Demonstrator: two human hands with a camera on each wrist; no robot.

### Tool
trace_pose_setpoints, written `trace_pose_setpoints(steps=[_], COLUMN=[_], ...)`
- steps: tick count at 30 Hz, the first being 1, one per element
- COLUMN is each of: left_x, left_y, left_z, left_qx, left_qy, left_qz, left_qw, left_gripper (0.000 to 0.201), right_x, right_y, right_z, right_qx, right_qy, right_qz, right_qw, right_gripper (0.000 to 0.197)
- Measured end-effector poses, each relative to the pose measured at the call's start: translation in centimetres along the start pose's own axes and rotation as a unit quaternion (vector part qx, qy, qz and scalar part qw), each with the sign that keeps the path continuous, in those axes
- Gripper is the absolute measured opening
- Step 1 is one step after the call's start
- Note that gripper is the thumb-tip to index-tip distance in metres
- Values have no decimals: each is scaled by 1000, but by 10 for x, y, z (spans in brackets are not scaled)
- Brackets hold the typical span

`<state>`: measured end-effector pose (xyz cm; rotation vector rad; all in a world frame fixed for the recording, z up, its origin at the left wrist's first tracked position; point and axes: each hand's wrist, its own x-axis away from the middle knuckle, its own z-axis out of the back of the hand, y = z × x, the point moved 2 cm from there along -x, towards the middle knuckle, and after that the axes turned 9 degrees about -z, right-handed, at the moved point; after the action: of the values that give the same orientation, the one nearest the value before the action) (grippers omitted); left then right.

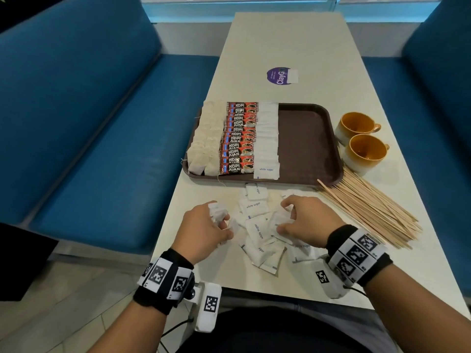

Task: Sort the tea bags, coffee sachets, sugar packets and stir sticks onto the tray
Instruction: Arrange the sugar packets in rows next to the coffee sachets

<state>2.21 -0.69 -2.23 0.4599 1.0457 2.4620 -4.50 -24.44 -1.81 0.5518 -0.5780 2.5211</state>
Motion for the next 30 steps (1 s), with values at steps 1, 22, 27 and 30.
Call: trace_pose_setpoints(steps=[1, 22, 27, 30], left_x=[1, -11, -15, -19], left_y=[-1, 33, 46, 48], left_z=[1, -11, -15, -17], left_qx=[21, 551, 536, 540], left_qy=[1, -52, -86, -67], left_qz=[2, 41, 23, 46], left_qw=[1000, 832, 839, 838], left_gripper=[22, 31, 39, 33], right_x=[0, 28, 17, 18], right_y=[-1, -28, -29, -28], right_z=[0, 36, 26, 26], right_qx=[30, -388, -433, -449], right_qy=[10, -20, -6, -14], right_qz=[5, 135, 100, 86], right_qw=[999, 911, 896, 889], right_gripper=[63, 14, 27, 35])
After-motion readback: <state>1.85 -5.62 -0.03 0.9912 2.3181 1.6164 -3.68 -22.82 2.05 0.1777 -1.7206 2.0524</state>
